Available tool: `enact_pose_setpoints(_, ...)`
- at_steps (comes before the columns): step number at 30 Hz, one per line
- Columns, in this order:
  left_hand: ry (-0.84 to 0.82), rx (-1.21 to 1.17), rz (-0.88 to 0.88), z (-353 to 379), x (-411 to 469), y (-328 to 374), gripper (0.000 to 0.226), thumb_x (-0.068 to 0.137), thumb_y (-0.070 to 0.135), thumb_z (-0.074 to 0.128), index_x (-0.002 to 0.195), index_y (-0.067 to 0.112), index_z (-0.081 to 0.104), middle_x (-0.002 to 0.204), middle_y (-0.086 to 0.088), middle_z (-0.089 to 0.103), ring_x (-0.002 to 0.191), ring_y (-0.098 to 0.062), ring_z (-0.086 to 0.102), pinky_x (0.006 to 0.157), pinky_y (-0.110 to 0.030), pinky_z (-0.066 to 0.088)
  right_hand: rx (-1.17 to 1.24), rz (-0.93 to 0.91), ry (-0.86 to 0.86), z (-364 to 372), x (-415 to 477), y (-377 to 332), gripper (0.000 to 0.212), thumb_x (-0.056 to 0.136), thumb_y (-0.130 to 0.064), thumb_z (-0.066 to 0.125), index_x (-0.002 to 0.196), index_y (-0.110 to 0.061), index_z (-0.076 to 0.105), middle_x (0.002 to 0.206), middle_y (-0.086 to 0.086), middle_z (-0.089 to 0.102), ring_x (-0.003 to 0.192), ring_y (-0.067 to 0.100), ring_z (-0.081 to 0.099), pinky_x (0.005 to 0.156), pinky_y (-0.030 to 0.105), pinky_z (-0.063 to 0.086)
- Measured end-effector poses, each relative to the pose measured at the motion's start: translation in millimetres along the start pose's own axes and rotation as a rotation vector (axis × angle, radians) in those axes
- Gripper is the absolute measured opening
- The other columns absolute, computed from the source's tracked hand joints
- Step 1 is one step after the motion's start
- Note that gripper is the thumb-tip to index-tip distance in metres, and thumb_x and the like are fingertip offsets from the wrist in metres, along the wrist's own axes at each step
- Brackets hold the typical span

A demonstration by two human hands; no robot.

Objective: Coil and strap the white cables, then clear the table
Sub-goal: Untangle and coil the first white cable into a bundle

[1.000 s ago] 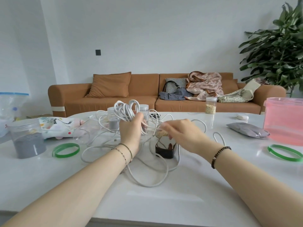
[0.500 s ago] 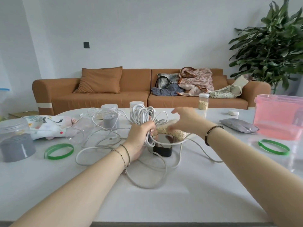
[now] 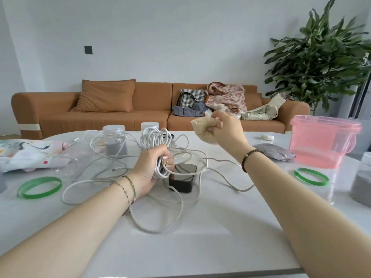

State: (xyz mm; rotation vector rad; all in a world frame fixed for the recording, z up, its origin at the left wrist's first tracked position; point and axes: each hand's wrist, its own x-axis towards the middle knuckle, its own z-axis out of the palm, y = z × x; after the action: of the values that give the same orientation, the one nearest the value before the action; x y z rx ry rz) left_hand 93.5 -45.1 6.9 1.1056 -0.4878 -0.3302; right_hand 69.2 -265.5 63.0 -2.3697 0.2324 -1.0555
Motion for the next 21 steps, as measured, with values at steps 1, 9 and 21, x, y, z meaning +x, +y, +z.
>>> enact_pose_setpoints(1, -0.006, 0.028, -0.001, -0.9, 0.4, 0.1, 0.026, 0.064, 0.006, 0.051, 0.063, 0.02, 0.03, 0.058, -0.001, 0.025, 0.048, -0.012, 0.029, 0.046, -0.021, 0.026, -0.001, -0.018, 0.104, -9.2, 3.9, 0.5, 0.031, 0.085, -0.004, 0.057, 0.112, -0.018, 0.063, 0.11, 0.007, 0.053, 0.094, 0.024, 0.05, 0.077, 0.03, 0.039)
enact_pose_setpoints(9, -0.001, -0.01, 0.013, -0.6, 3.5, -1.8, 0.024, 0.064, 0.004, 0.051, 0.061, 0.02, 0.033, 0.055, 0.0, 0.026, 0.047, -0.011, 0.03, 0.045, -0.02, 0.029, -0.448, 0.195, -0.246, -15.5, -5.2, 27.5, 0.026, 0.09, -0.015, 0.055, 0.108, -0.017, 0.073, 0.112, 0.007, 0.067, 0.103, 0.032, 0.064, 0.089, 0.04, 0.054)
enact_pose_setpoints(21, 0.357, 0.139, 0.119, -7.2, 2.2, 14.6, 0.034, 0.093, 0.035, 0.067, 0.066, 0.016, 0.058, 0.06, 0.0, 0.055, 0.058, -0.015, 0.054, 0.063, -0.03, 0.044, 0.247, -0.135, -0.712, 4.2, -63.6, -71.5, 0.034, 0.086, -0.05, 0.071, 0.096, -0.017, 0.072, 0.073, 0.002, 0.074, 0.062, 0.014, 0.067, 0.065, 0.029, 0.057)
